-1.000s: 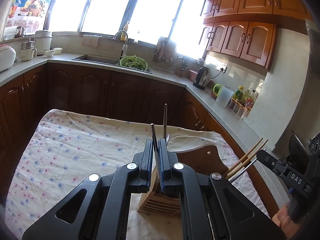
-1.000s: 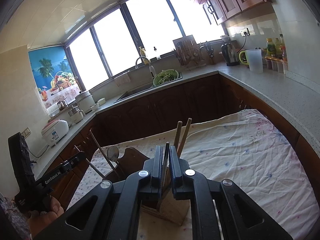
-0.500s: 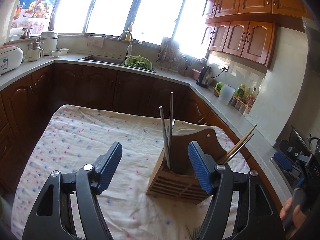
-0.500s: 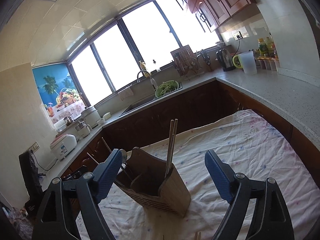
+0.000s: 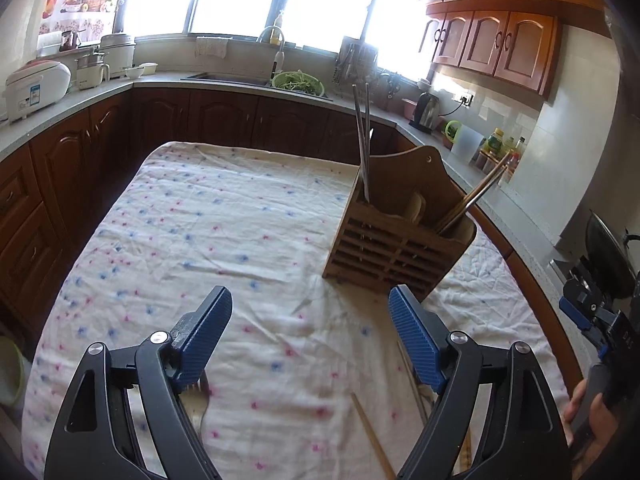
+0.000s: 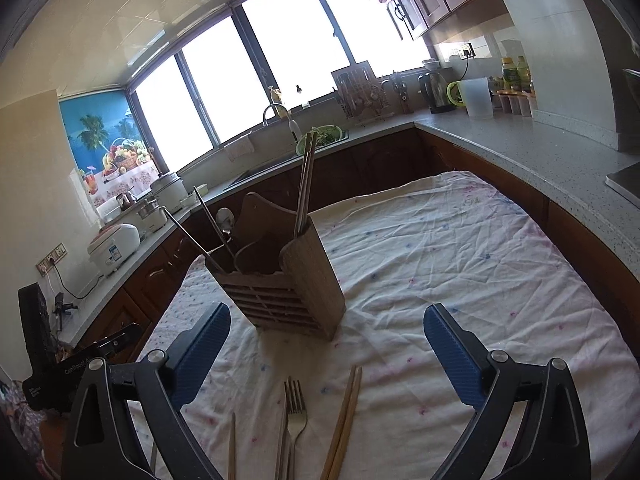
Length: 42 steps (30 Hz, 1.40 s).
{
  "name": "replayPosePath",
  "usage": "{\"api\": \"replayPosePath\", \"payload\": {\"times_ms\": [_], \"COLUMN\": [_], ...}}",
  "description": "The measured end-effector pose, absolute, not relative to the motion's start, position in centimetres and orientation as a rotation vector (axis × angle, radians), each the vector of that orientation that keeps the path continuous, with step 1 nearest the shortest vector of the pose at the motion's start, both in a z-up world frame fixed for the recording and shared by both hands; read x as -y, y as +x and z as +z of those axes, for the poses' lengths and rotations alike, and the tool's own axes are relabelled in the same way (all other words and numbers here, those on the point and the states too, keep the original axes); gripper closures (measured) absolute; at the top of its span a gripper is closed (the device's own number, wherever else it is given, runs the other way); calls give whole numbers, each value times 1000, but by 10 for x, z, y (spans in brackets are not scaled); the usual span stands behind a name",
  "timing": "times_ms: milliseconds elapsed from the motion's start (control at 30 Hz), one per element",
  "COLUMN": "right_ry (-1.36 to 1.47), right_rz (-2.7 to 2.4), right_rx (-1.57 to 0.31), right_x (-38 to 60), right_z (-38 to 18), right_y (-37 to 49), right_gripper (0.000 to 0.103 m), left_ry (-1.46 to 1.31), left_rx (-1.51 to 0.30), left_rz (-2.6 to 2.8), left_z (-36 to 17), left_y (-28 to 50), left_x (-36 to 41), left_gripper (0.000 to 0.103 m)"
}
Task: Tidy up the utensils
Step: 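Move both open tools back down over the utensils on the cloth, then close the left tool on a wooden chopstick while the right tool grasps wooden chopsticks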
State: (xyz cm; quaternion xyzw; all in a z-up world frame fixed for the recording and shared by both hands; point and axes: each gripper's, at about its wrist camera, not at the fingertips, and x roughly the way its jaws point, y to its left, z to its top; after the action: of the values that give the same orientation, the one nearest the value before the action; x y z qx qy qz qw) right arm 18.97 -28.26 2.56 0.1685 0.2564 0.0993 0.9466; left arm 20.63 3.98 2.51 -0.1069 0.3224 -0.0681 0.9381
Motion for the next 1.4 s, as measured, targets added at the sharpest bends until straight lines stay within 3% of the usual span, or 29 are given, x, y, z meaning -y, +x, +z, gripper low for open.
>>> {"api": "replayPosePath", "payload": {"times_ms": [833,1033,1100,1267,1400], "right_ry": [322,318,318,309,300], "right_rz": [182,198,203,212,216], "right_rx": [-620,-644,-662,-706,-735], "right_x": [284,281,280,275,271], "right_z": [-13,-16,-19,-28,-35], "right_y": [142,148,152,162,171], "right_gripper": [6,31,46,61,65], "left_ry": [-163,-138,-130,-116,-111], "left_rx": [-814,-836,-846,-885,-912], "left_rz": [-188,-200,-207,-227,-239], "left_z": [-27,-31,-34,-42,-47], "left_y": [153,158,160,166,171], "left_x": [-6,1,5,13,18], "left_gripper": [19,20,24,40,49]}}
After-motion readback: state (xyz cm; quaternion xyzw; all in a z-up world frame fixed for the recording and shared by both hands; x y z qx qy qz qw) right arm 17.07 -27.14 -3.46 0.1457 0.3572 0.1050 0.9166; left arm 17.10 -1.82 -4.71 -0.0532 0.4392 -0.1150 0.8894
